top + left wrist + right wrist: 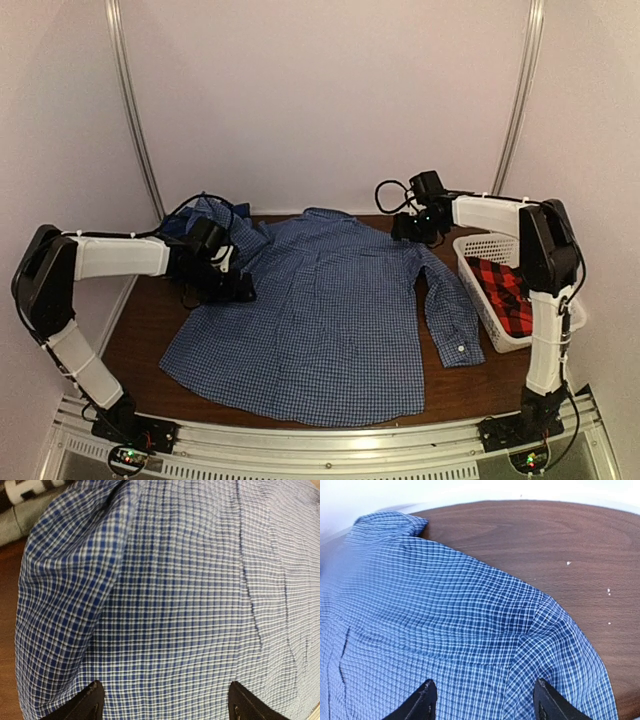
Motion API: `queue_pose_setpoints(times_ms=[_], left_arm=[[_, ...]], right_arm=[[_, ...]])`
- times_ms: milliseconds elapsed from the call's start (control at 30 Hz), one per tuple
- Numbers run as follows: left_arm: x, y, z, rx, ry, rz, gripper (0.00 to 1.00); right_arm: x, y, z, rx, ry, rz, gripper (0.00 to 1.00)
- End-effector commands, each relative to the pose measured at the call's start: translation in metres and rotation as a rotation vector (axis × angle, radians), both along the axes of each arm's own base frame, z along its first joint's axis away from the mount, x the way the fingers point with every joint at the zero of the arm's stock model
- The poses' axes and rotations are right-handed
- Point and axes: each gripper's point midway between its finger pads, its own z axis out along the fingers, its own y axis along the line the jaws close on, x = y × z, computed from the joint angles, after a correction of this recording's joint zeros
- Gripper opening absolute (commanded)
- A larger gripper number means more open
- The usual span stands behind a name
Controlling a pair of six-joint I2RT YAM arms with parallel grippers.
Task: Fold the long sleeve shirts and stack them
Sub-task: Flatten out the crumpled shirt at the center of the board, then pick up the sleeve from the center of the board.
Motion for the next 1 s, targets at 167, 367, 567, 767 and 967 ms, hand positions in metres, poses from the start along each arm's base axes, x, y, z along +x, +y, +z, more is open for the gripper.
queue_pose_setpoints(times_ms=[167,367,567,767,967], left_arm=[[0.010,-0.044,0.074,-0.120,-0.149,-0.111,0.87],[0.009,-0.068,0.107,-0.198,-0.214,-0.163,0.87],[-0.003,-0.095,0.125,-0.259,-0.240,-0.232,0.88],[-0.012,-0.109,0.135,-0.294,-0.248,-0.272,0.88],[-0.017,-0.112,0.145,-0.324,-0.253,-0.289,0.88]], right_arm=[[-0.076,-0.005,0.049,0.028,-0.036,0.002,0.71],[-0.138,-0.010,0.043,0.040,-0.005,-0.009,0.71],[-0.197,-0.020,0.024,0.042,0.063,-0.045,0.72],[-0.249,-0.035,0.001,0.026,0.126,-0.116,0.71],[-0.290,-0.061,-0.023,-0.027,0.192,-0.224,0.71]])
